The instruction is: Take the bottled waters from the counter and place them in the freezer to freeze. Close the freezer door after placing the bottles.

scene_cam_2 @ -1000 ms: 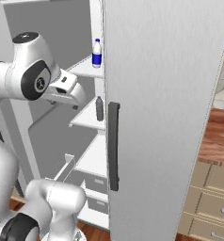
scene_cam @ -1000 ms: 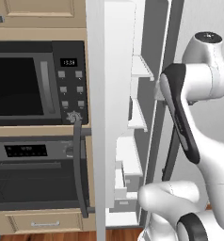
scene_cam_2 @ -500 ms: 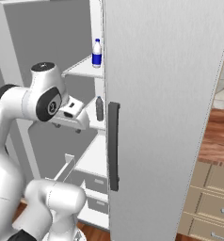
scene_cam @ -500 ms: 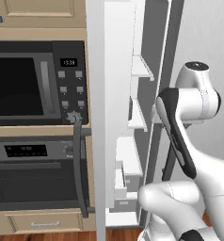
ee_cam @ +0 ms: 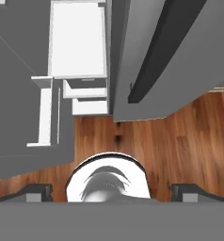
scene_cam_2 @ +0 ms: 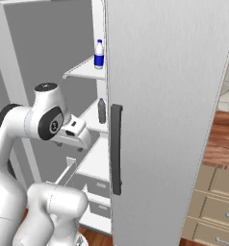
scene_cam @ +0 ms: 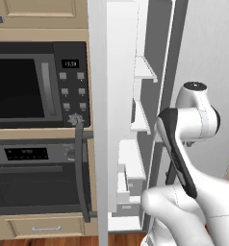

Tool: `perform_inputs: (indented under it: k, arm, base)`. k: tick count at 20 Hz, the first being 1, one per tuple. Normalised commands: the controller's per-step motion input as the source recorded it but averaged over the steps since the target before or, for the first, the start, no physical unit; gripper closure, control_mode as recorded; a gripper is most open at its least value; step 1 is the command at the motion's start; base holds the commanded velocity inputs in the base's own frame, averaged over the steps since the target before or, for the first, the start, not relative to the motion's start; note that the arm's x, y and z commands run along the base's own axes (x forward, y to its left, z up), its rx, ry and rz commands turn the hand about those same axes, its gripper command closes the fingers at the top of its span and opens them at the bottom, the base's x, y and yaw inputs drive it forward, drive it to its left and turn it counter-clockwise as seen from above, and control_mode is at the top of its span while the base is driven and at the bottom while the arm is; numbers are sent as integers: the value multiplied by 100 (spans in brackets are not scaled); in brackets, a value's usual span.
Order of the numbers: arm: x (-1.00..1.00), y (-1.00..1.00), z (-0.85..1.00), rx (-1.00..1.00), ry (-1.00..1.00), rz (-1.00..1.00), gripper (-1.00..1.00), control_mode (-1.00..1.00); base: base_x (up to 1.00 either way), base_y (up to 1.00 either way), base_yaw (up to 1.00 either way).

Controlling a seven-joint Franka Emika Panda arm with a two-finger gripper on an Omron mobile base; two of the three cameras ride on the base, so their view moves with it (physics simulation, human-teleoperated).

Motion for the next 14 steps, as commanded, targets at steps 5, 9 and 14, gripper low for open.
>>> perform_inputs:
  k: [5,9,14]
  arm:
    - [0,0,0,0,0,0,-100,-100]
    - [-1,0,0,0,0,0,-100,-100]
    - [-5,0,0,0,0,0,-100,100]
  base:
    - [0,0,0]
    - [0,0,0]
    - [-46,0,-2]
